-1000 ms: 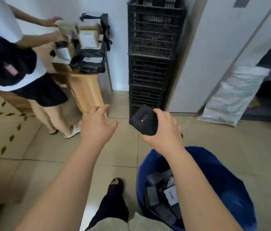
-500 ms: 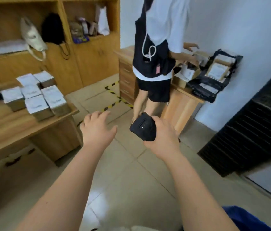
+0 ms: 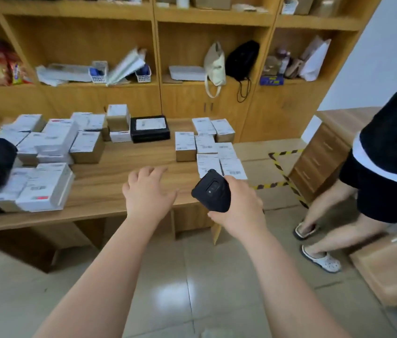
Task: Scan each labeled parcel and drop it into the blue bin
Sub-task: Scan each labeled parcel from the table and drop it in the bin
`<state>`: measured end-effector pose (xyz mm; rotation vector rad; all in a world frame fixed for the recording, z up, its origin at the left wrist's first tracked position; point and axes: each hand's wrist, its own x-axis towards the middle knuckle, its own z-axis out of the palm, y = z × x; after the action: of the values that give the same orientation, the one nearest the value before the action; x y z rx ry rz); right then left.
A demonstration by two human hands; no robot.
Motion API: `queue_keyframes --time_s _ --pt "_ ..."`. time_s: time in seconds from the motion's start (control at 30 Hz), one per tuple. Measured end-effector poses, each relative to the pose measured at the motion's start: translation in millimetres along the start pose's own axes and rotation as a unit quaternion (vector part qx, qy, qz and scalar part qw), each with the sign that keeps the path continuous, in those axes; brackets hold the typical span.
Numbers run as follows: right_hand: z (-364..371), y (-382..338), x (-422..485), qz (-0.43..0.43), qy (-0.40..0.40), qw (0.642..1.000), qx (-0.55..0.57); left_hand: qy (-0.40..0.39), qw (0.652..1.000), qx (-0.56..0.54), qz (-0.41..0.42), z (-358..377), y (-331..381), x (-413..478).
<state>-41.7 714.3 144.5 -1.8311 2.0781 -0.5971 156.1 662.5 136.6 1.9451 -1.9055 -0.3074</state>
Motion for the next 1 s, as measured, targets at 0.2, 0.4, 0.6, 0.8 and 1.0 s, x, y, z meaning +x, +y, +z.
queue_keyframes --time_s 0.2,0.4,0.6,0.8,1.0 --pt "39 -48 84 -0.069 -0.053 0.996 -0.014 0.015 0.998 0.016 -0.065 -1 -46 58" --pt "79 -88 189 -0.137 -0.094 0.986 0.001 0.027 0.989 0.054 -0.133 4 -81 137" --pt "118 -131 298 -0.195 -0.153 0.968 0.024 0.021 0.967 0.053 -0.247 7 -126 206" --pt "173 -183 351 -0.225 -0.218 0.949 0.024 0.015 0.944 0.048 -0.327 12 -182 242" --pt "235 -230 379 -0.215 -0.228 0.949 0.025 0.021 0.937 0.036 -0.347 2 -253 289"
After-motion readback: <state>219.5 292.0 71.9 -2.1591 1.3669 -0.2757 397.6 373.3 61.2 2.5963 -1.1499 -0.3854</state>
